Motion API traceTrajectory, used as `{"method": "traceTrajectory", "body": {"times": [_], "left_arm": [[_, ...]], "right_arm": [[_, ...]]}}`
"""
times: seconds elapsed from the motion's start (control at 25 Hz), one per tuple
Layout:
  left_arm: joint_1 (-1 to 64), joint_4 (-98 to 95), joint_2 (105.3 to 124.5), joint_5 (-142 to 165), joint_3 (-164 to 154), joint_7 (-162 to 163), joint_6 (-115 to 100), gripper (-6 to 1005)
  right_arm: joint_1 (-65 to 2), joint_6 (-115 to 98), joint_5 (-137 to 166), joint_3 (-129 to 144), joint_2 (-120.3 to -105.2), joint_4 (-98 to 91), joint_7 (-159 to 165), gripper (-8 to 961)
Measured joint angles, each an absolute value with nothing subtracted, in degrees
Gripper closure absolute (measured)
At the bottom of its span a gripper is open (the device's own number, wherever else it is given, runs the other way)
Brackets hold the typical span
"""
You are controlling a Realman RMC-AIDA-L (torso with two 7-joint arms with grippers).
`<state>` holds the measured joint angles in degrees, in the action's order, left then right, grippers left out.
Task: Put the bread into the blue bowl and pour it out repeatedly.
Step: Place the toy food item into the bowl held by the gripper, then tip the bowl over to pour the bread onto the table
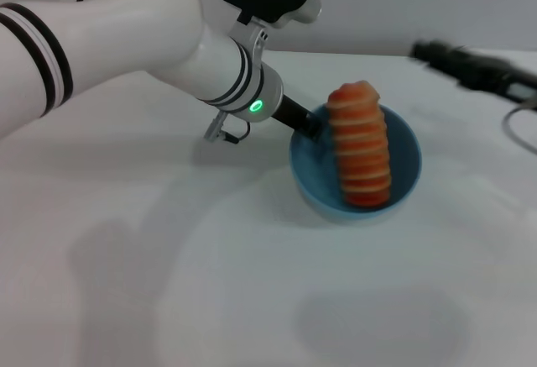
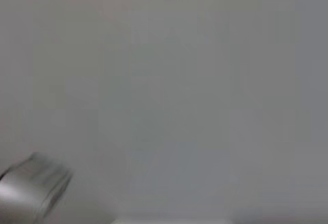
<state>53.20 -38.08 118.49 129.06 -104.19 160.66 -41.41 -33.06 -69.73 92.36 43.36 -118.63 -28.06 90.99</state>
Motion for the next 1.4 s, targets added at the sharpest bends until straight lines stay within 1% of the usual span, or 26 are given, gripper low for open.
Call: {"method": "traceTrajectory", "body": {"times": [0.16, 0.4, 0.72, 0.88, 1.16, 1.4], "left_arm": [[54.7, -38.1, 118.09, 130.5, -104.0, 160.6, -40.9, 1000], [56.8, -38.1, 118.30, 133.7, -104.1, 160.5, -40.0, 999], [57.6, -38.0, 118.29, 133.8, -104.0, 160.5, -39.4, 1000], [58.2, -38.2, 118.18, 134.1, -104.2, 160.4, -38.6, 1000], [61.4, -38.4, 118.60, 145.3, -106.0, 160.4, -33.3, 1000], [62.1, -38.7, 118.72, 150.3, -109.7, 160.4, -27.0, 1000]], "right_arm": [[-27.5, -67.7, 88.0, 42.6, -118.41, -31.2, 84.3, 507], [-22.0, -64.0, 87.6, 34.0, -118.67, -28.7, 69.8, 507], [-19.5, -64.0, 87.5, 28.0, -118.55, -26.1, 65.9, 506], [-18.6, -64.6, 87.3, 26.8, -118.72, -25.8, 63.1, 506], [-17.2, -69.6, 75.7, 24.6, -118.63, -15.9, 38.3, 506], [-16.7, -69.6, 70.3, 22.2, -118.77, -10.6, 30.8, 506]]}}
